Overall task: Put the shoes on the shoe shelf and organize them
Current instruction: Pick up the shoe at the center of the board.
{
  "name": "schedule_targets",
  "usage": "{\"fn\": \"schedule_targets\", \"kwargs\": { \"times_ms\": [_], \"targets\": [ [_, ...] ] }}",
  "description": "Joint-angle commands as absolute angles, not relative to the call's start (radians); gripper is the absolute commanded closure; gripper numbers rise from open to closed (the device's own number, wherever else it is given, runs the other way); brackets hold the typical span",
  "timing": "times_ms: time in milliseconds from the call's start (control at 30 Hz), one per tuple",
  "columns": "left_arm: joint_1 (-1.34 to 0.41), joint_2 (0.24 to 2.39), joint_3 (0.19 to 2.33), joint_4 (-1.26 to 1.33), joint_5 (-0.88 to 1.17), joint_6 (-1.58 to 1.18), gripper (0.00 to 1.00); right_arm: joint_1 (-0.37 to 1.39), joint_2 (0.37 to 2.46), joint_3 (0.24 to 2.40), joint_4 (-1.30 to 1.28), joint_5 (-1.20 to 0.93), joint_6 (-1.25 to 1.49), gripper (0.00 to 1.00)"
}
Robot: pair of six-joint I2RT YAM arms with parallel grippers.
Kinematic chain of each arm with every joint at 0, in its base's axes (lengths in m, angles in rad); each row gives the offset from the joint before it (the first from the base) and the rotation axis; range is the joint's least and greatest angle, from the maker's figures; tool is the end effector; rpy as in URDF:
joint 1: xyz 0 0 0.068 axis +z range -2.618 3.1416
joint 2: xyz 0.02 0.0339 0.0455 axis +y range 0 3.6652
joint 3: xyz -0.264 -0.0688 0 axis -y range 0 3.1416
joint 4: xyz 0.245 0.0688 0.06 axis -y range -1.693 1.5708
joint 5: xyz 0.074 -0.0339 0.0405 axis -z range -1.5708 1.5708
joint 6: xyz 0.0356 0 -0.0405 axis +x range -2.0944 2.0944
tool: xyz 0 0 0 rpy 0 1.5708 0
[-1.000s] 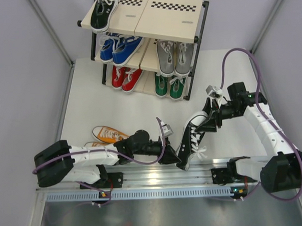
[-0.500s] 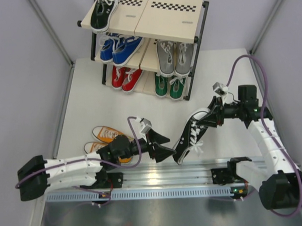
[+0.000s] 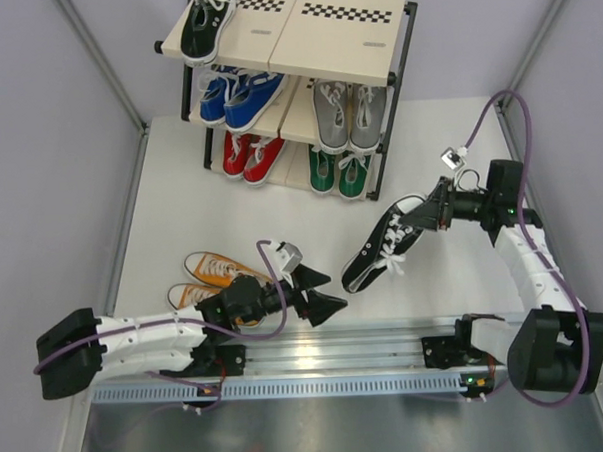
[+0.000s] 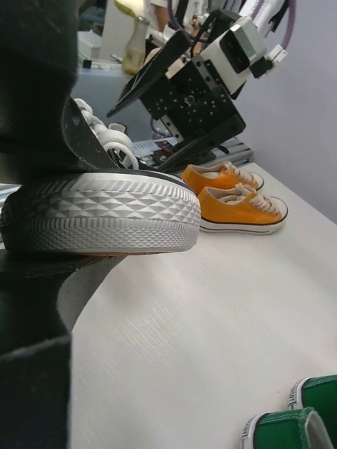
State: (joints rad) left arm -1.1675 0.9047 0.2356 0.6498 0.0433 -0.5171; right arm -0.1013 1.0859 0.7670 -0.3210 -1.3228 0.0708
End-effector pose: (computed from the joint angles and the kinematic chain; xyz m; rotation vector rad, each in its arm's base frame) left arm 0.0754 -0.1807 0.2140 0.5981 1.6569 -1.3144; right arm 0.2172 0.0126 0.2778 -0.5511 1.8700 1.3992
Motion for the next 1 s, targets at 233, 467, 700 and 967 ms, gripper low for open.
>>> {"fn": "schedule_targets", "kwargs": {
  "times_ms": [233,467,700,967],
  "targets": [
    [-1.175,1.026,0.331,0.787,0.065,-0.309,0.05,-0.135,1.108,0.808,-0.206,-1.397,0.244,1.0],
    [-1.172,1.153,0.348,1.007,0.046,-0.357,0.02,-0.135,1.078,0.821,-0.192,-1.427,0.305,1.0],
    [-1.164,1.299,0.388,1.15,0.08,-0.512,0.02,-0.135,1.063,0.85,-0.23,-1.474,0.301,1.0],
    [-1.152,1.367,0.397,1.278,0.09,-0.741,0.08,-0.14,1.034,0.885,-0.319,-1.548,0.158,1.0]
  ]
}}
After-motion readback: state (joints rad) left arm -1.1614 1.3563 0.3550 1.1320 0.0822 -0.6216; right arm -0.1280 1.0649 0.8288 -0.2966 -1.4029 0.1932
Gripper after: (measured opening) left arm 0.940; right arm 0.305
